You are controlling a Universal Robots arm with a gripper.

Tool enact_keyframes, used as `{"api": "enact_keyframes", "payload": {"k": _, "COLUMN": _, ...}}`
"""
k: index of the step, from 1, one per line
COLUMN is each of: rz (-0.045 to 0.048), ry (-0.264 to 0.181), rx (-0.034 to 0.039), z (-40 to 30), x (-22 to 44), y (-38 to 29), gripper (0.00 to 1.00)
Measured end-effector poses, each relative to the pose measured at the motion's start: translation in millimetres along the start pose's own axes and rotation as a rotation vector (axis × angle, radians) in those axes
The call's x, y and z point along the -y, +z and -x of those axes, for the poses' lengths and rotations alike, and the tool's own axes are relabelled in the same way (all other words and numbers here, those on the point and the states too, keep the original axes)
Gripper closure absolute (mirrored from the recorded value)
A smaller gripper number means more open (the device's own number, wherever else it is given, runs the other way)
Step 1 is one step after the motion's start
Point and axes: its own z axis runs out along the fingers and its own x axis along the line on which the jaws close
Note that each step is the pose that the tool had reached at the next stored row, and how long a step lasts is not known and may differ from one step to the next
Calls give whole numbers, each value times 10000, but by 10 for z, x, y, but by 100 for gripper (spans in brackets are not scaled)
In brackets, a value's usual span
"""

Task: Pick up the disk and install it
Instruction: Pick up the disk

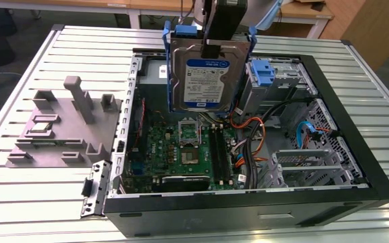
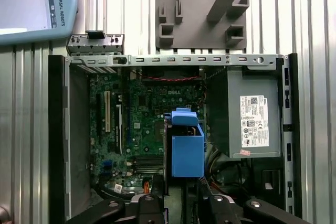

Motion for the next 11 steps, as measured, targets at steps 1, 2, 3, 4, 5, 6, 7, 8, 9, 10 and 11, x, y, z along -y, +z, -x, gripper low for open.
{"api": "enact_keyframes", "payload": {"k": 1, "rz": 1, "ry": -1, "rx": 0, "z": -6, "x": 1, "y": 0, "gripper": 65}}
{"api": "enact_keyframes", "payload": {"k": 2, "rz": 0, "ry": -1, "rx": 0, "z": -12, "x": 1, "y": 0, "gripper": 65}}
{"api": "enact_keyframes", "payload": {"k": 3, "rz": 0, "ry": 0, "rx": 1, "z": -17, "x": 1, "y": -1, "gripper": 65}}
{"api": "enact_keyframes", "payload": {"k": 4, "rz": 0, "ry": 0, "rx": 1, "z": -21, "x": 1, "y": -1, "gripper": 65}}
{"api": "enact_keyframes", "payload": {"k": 5, "rz": 0, "ry": -1, "rx": 1, "z": -26, "x": 1, "y": -2, "gripper": 65}}
{"api": "enact_keyframes", "payload": {"k": 6, "rz": 0, "ry": -1, "rx": 2, "z": -32, "x": 1, "y": -1, "gripper": 65}}
{"api": "enact_keyframes", "payload": {"k": 7, "rz": 0, "ry": -2, "rx": 4, "z": -42, "x": 2, "y": -2, "gripper": 65}}
{"api": "enact_keyframes", "payload": {"k": 8, "rz": 0, "ry": -1, "rx": 6, "z": -53, "x": 2, "y": -2, "gripper": 65}}
{"api": "enact_keyframes", "payload": {"k": 9, "rz": 0, "ry": -1, "rx": 10, "z": -66, "x": 2, "y": -2, "gripper": 65}}
{"api": "enact_keyframes", "payload": {"k": 10, "rz": 1, "ry": -1, "rx": 10, "z": -76, "x": 2, "y": -3, "gripper": 65}}
{"api": "enact_keyframes", "payload": {"k": 11, "rz": 0, "ry": -1, "rx": 11, "z": -87, "x": 3, "y": -3, "gripper": 65}}
